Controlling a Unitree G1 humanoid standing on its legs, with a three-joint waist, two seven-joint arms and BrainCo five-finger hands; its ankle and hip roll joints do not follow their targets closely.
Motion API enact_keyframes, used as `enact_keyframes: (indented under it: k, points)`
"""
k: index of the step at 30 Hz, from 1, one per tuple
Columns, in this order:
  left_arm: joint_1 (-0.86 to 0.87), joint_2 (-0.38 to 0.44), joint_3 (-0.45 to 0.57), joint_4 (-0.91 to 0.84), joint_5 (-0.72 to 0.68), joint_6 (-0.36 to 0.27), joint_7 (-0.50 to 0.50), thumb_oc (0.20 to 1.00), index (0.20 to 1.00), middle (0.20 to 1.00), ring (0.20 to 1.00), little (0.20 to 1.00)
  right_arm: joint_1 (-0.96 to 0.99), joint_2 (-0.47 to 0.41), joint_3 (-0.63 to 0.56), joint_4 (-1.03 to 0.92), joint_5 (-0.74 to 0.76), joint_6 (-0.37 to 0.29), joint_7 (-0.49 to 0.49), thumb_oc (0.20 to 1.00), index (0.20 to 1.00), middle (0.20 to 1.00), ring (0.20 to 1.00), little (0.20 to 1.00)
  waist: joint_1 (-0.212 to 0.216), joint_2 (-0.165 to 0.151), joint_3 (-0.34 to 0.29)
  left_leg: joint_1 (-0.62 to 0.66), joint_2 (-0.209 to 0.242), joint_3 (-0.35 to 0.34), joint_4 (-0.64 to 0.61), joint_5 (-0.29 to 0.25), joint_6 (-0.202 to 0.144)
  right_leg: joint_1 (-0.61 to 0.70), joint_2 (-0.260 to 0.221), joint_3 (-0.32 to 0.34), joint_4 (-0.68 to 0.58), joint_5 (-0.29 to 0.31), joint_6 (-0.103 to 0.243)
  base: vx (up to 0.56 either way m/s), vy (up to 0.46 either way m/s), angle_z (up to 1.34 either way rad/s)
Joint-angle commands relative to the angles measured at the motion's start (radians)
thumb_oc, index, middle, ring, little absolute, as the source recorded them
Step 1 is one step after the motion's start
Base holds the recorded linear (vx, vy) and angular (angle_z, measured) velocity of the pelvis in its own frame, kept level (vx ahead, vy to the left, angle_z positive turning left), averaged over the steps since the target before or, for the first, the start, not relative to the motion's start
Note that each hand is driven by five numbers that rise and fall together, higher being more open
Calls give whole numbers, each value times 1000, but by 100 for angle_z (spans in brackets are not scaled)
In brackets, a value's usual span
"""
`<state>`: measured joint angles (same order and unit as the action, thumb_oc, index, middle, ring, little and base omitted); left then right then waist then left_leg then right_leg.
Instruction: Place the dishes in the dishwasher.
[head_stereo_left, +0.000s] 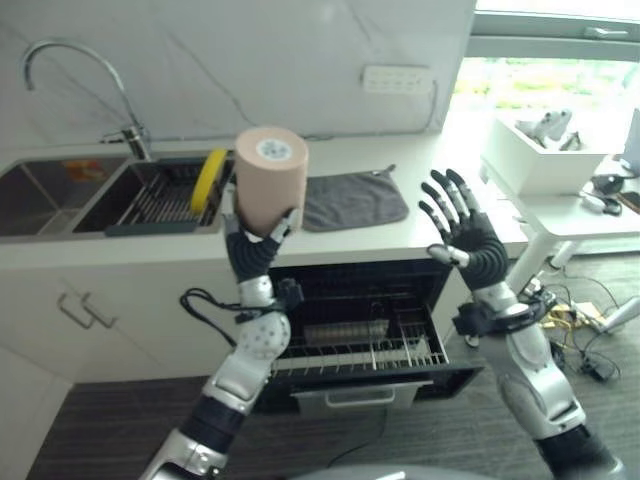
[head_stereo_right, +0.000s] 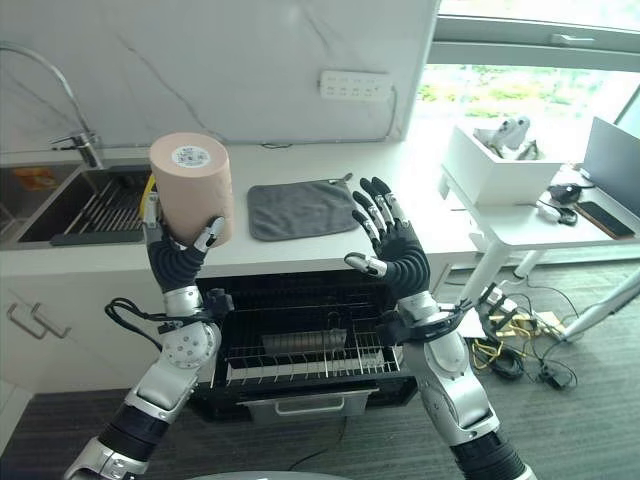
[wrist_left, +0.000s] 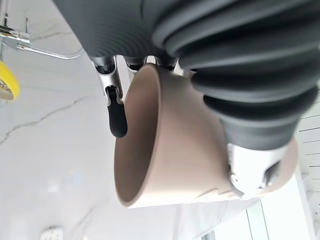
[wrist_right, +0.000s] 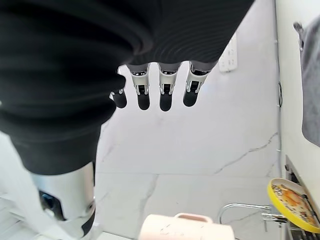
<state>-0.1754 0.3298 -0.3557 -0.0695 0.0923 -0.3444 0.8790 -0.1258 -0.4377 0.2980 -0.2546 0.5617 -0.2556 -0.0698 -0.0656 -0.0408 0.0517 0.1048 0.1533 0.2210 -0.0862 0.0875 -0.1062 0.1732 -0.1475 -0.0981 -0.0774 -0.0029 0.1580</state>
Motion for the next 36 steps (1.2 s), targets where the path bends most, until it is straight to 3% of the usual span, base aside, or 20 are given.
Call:
enact_keyframes:
  k: [1,8,9,12,26,36]
  points:
    - [-150,57,5,18,102,18,44,200,200,200,200,200,-80,-8,-44,-33,1,30,-65,1000,1000,1000,1000,1000,4,-2,8,29,27,-55,6,-100,-7,-42,-47,-67,36,-17,20,-37,-12,-1]
    - [-204,56,-40,46,114,57,18,200,200,200,200,200,-233,12,11,-70,32,163,-66,1000,1000,1000,1000,1000,26,-3,2,29,27,-59,3,-99,-12,-36,-52,-84,34,-16,17,-31,-3,8]
    - [-217,55,-56,59,128,95,29,200,200,200,200,200,-280,21,34,-56,-13,188,-94,1000,1000,1000,1000,1000,33,-3,-1,32,29,-60,-1,-98,-13,-31,-53,-88,28,-15,18,-18,-1,4]
    - [-225,56,-83,62,162,119,24,200,200,200,200,200,-335,28,55,-59,10,231,-86,1000,1000,1000,1000,1000,46,-5,2,31,32,-63,-1,-98,-15,-29,-55,-96,27,-14,18,-27,-4,7]
    - [-257,50,-151,86,208,101,31,200,200,200,200,200,-436,80,125,-55,37,282,-118,1000,1000,1000,1000,1000,65,-5,6,33,32,-75,0,-98,-16,-22,-53,-101,36,-23,15,5,-2,4]
    - [-279,45,-214,68,258,86,33,200,200,200,200,200,-464,126,150,-33,148,270,-137,1000,1000,1000,1000,1000,69,-3,8,36,25,-82,0,-102,-10,-20,-50,-96,46,-32,12,24,5,2]
